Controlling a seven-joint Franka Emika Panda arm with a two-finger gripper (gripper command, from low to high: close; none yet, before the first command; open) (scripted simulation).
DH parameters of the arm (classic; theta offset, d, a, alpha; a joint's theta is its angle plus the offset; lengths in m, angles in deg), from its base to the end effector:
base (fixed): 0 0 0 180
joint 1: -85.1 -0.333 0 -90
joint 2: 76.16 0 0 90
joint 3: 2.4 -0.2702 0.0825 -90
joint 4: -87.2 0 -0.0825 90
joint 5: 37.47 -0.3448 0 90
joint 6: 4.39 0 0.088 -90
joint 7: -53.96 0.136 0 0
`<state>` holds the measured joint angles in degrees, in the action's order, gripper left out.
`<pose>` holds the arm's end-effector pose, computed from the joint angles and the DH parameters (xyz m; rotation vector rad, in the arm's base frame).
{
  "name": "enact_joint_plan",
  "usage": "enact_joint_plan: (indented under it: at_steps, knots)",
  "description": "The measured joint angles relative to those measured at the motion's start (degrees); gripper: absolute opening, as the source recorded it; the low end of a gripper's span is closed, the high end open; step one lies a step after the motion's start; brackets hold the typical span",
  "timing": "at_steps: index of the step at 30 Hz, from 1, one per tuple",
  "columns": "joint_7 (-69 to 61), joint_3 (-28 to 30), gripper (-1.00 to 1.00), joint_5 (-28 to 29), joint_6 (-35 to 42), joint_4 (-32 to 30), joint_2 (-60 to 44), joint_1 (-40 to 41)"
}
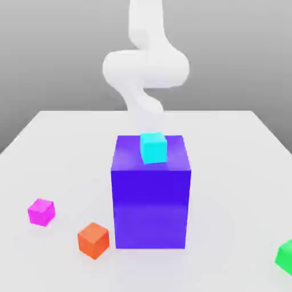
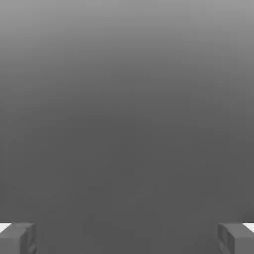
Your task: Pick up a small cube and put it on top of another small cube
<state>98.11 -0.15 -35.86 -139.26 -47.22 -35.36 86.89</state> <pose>0.3899 -0.0318 0.6075 -2.5013 1.1003 -0.9647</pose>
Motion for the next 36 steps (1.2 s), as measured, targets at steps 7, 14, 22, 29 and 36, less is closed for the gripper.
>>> enact_joint_plan:
  at_steps: [7,14,22,29,36]
  knots:
    - [-5.97,7.96,0.00,3.35,-9.04,-7.68,-14.72,5.40]
    - [-14.39,17.14,0.00,2.98,-17.94,-15.19,-29.07,9.99]
    - [-32.09,20.44,0.00,-9.93,-28.23,-22.56,-46.73,18.20]
    - [-42.41,7.36,-1.00,-22.95,-37.19,-20.22,-58.96,28.79]
    - [-41.42,7.98,-1.00,-21.64,-36.41,-20.52,-57.95,28.46]
